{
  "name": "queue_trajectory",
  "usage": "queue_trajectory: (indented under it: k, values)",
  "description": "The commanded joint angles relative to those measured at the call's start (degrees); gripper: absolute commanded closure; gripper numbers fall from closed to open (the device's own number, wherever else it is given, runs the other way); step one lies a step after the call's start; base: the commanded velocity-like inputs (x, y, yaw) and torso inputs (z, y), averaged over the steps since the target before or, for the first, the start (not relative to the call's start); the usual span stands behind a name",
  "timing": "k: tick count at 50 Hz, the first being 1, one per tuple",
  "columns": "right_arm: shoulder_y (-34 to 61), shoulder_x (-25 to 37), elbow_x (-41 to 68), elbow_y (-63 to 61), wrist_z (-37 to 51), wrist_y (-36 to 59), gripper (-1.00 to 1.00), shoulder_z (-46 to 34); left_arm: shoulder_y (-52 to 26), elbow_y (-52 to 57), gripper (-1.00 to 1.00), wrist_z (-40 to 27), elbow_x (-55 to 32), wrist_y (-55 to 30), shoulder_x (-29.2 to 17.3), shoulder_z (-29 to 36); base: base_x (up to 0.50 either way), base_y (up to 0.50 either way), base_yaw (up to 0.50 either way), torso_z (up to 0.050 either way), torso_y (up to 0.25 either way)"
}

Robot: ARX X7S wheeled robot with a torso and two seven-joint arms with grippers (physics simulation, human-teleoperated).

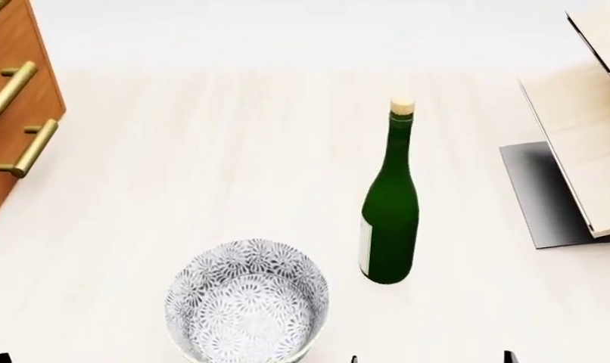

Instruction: Put the wine bottle on the wine rack.

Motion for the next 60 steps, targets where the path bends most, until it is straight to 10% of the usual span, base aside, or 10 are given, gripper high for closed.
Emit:
queue_trajectory:
  k: [1,60]
  values:
    - [0.6,0.5,0.5,0.4,0.5,0.6,-1.00,-0.1,-0.1,0.5,-1.00,-0.6,-0.2,-0.4,-0.6,0.1,0.18,0.00,0.00,0.000,0.000]
    - [0.8,2.3,-0.3,1.7,2.5,0.4,-1.00,-2.6,-0.3,0.1,-1.00,-2.8,0.6,-0.1,-2.4,2.2,0.18,0.00,0.00,0.000,0.000]
